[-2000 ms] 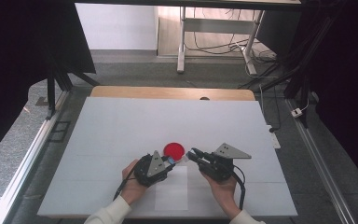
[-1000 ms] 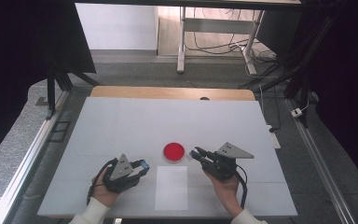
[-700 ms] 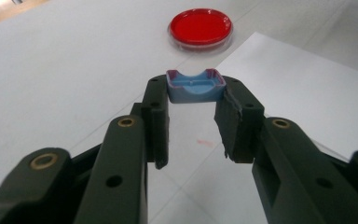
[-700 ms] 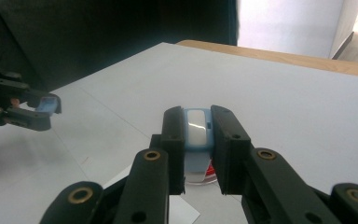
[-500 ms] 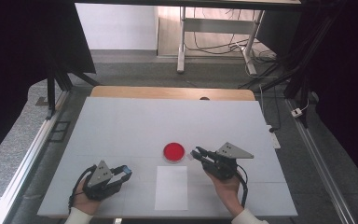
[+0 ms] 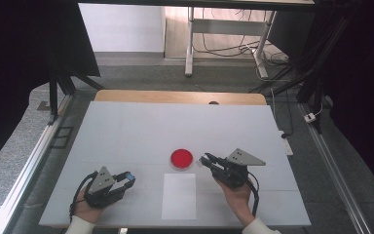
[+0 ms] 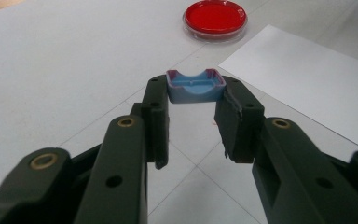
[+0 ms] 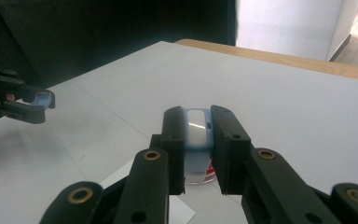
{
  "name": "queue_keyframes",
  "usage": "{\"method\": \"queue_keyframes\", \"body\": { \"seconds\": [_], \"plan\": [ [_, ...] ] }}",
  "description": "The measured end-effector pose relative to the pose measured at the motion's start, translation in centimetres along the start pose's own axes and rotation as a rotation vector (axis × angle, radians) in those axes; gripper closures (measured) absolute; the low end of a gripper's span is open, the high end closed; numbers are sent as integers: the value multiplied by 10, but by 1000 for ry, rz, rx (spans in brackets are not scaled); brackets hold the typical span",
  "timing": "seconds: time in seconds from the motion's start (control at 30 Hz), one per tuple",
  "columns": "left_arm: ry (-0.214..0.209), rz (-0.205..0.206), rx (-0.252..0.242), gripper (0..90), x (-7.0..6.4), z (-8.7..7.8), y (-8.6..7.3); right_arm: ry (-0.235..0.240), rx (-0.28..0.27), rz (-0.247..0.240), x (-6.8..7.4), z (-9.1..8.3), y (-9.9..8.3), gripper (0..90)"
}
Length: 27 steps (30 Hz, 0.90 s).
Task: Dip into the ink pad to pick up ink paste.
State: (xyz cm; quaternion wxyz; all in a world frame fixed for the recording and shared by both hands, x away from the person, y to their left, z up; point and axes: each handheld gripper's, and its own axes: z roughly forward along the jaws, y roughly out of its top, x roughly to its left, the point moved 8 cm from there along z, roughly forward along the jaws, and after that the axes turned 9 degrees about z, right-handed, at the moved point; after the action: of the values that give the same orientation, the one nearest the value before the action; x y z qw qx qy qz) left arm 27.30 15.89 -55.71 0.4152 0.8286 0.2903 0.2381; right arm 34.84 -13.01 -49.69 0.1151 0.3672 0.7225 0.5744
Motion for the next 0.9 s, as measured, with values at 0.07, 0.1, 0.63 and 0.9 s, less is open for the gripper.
{"method": "queue_keyframes", "body": {
  "seconds": [0.07,0.1,0.63,0.9],
  "plan": [
    [-1,-1,2,657,0,1,0,-1,-1,-2,0,0,0,751],
    [-2,-1,2,657,0,1,0,-2,0,-2,-1,0,0,751],
    [-5,5,4,657,-2,3,1,14,20,-18,-1,10,10,751],
    [-6,3,6,656,-1,4,1,19,48,-26,-3,16,8,751]
  ]
}}
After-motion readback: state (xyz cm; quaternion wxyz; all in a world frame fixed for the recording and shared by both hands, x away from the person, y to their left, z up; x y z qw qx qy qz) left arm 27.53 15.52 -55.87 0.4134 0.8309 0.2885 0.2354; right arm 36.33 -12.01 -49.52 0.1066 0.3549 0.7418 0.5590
